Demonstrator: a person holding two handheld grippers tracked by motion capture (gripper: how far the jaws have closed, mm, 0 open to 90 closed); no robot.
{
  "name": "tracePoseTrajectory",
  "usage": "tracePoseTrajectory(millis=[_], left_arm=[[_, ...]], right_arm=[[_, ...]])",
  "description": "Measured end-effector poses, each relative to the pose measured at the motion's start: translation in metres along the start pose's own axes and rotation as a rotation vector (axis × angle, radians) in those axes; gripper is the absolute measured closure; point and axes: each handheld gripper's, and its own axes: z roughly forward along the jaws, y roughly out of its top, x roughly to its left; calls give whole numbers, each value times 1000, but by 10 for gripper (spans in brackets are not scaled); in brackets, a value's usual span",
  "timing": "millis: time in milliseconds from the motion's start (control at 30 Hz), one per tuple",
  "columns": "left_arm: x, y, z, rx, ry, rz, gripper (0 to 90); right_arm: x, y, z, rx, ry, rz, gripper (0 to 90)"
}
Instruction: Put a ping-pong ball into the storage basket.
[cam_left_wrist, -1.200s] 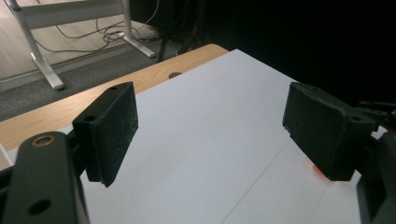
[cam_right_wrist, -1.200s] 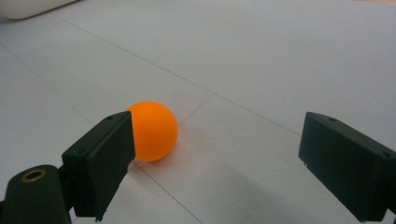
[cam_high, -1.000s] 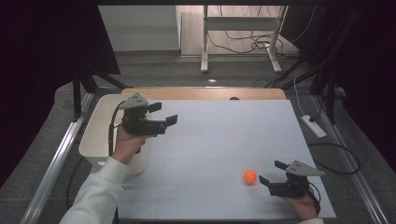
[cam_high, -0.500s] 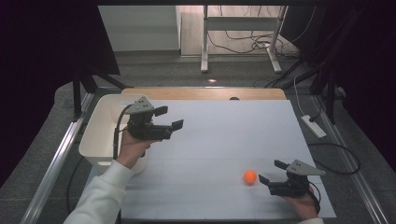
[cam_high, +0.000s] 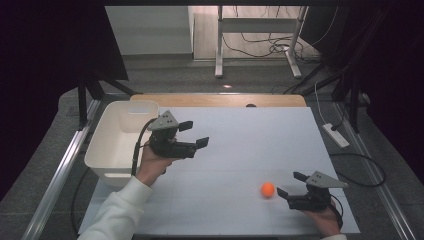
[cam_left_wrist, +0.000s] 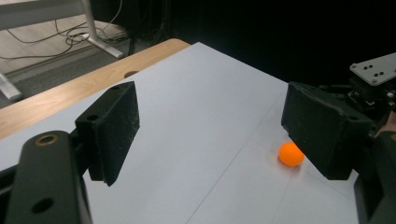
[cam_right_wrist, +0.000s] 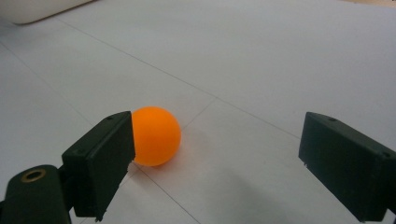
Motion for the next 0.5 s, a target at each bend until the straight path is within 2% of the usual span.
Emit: tracePoseTrajectory(millis=[233,333,500], left_arm=[[-5,-7,6,5,-10,-10,206],[-8,-11,9,24,-10,-2,205],[-12,-15,12,34,-31,-2,206]], right_arm=[[-1,-1,0,0,4,2,103],[0,0,1,1,6,-3,103],[0,0,0,-1,6,-1,103]])
